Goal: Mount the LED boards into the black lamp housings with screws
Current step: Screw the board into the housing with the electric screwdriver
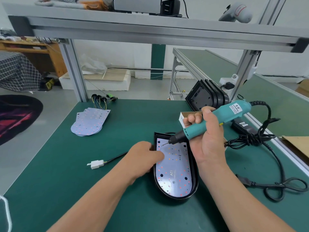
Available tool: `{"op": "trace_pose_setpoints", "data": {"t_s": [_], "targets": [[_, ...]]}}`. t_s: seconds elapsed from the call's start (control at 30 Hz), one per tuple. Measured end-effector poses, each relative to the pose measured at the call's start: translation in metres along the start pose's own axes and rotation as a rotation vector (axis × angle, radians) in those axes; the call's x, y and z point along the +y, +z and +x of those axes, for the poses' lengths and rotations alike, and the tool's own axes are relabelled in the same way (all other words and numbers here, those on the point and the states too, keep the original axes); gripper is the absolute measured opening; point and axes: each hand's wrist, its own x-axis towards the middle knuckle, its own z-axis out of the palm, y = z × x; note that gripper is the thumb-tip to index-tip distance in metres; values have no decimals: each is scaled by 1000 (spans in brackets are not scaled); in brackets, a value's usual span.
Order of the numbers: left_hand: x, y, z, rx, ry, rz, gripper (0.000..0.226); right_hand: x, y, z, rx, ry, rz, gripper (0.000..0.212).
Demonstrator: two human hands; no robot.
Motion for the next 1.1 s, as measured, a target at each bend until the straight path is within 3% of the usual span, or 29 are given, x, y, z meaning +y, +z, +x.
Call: {"op": "trace_pose_setpoints", "data": {"t_s": [0.8, 1.1], "targets": [[-3, 5, 5, 32, 3, 48, 25, 5, 6, -3, -124, -49, -136, 13], [0, 4, 4, 30, 2, 57, 25, 2, 17, -8, -312, -34, -236, 16]]}}
